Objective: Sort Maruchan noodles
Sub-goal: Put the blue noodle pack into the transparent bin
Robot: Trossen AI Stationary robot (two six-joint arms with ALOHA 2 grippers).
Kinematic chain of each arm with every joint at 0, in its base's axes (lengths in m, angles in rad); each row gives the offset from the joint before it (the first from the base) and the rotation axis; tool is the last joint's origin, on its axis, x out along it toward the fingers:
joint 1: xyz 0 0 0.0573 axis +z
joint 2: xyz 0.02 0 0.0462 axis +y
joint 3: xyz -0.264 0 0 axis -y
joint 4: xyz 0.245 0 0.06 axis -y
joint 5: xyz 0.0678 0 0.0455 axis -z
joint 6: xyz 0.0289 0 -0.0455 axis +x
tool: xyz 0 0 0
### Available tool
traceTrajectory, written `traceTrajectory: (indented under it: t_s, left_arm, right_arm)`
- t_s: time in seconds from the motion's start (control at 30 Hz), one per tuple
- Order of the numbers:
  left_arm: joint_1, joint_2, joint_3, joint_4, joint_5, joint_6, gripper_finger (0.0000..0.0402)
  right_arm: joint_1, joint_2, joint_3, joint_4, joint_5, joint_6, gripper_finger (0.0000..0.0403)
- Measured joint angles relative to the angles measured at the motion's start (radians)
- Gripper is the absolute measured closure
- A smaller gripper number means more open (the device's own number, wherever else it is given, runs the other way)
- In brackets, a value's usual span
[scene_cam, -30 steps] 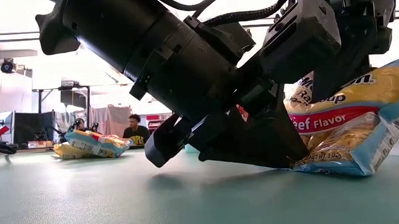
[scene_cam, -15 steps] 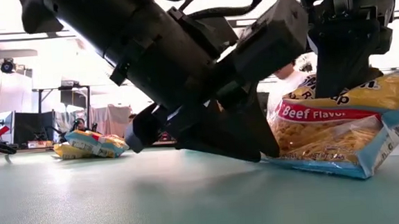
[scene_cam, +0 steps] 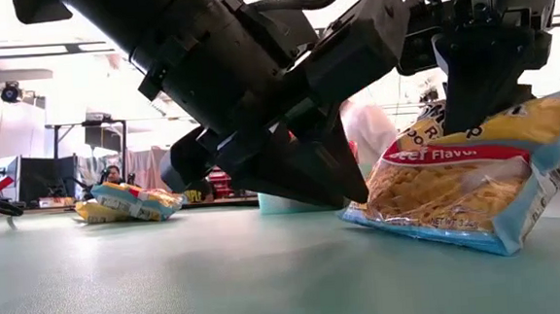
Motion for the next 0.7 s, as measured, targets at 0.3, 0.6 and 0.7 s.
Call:
traceTrajectory:
  t_s: [0.3, 0.6, 0.7]
  left_arm:
    - [-0.01, -0.002, 0.001, -0.034, -0.007, -0.046, 0.0326]
    - [-0.011, -0.002, 0.001, -0.042, -0.018, -0.053, 0.0326]
    - [-0.011, -0.001, 0.001, -0.022, -0.046, -0.041, 0.0326]
  right_arm:
    - [0.0, -0.021, 0.0, 0.003, 0.003, -0.02, 0.0377]
    - [0.0, -0.027, 0.0, 0.006, 0.011, -0.034, 0.038]
    - [0.0, -0.021, 0.0, 0.01, 0.011, -0.033, 0.0392]
